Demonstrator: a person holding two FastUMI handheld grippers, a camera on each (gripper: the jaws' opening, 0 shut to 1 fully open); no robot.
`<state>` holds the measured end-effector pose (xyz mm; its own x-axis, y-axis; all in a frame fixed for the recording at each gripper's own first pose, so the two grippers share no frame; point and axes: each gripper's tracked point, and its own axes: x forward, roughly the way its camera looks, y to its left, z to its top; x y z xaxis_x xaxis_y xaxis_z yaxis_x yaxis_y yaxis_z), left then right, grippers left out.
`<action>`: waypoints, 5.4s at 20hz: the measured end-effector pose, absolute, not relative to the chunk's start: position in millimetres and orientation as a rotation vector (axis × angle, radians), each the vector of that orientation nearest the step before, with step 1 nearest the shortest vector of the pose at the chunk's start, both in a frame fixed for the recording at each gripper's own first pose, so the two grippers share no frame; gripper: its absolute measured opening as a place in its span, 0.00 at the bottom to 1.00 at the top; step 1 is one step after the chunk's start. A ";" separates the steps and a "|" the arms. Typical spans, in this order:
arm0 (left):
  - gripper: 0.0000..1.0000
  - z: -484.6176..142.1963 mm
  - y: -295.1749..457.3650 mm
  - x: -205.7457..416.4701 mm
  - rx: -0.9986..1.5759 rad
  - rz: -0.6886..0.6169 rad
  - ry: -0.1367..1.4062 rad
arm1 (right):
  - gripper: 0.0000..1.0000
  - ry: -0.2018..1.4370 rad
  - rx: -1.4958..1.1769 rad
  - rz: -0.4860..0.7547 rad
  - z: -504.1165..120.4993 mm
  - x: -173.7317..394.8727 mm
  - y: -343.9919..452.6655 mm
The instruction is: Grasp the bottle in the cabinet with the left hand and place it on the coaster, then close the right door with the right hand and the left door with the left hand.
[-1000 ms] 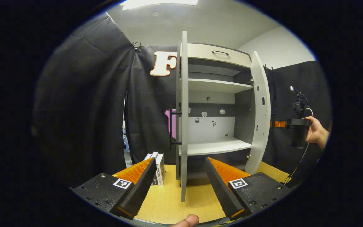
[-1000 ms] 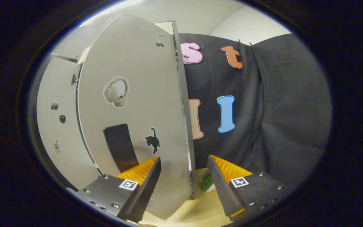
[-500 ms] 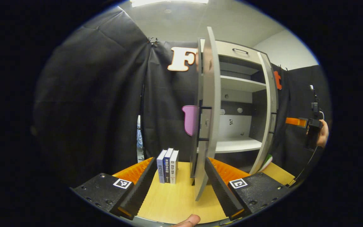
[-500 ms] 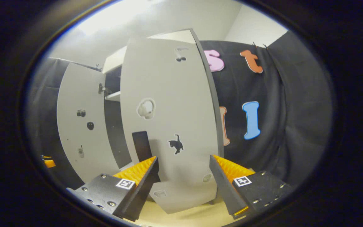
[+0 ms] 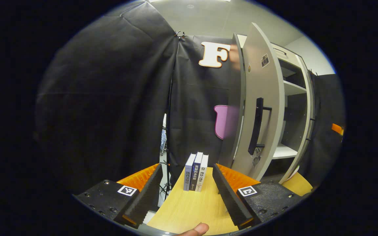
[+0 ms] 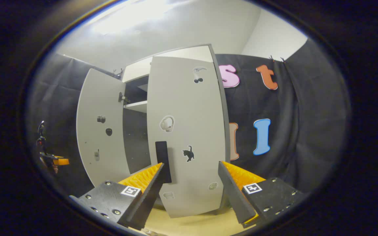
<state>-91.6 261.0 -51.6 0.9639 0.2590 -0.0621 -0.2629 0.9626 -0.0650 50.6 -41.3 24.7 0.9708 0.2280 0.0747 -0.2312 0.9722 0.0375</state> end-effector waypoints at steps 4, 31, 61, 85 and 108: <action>0.96 -35.6 261.7 -67.1 -0.091 0.251 0.032 | 0.98 -0.159 -0.027 0.258 39.7 17.6 -55.3; 0.87 19.2 143.4 30.0 0.049 0.077 -0.056 | 0.98 0.006 0.000 0.093 -27.9 -58.3 -83.2; 0.87 -2.4 75.6 71.3 -0.031 -0.022 0.015 | 0.98 0.076 0.008 0.102 -68.4 -1.1 -36.0; 0.92 -19.1 60.6 29.7 0.026 -0.011 0.020 | 0.98 0.120 0.027 0.050 -73.8 -16.0 -48.7; 0.92 -33.6 59.1 -79.5 0.035 0.090 0.078 | 0.98 0.095 0.019 -0.046 -38.4 -40.2 -32.1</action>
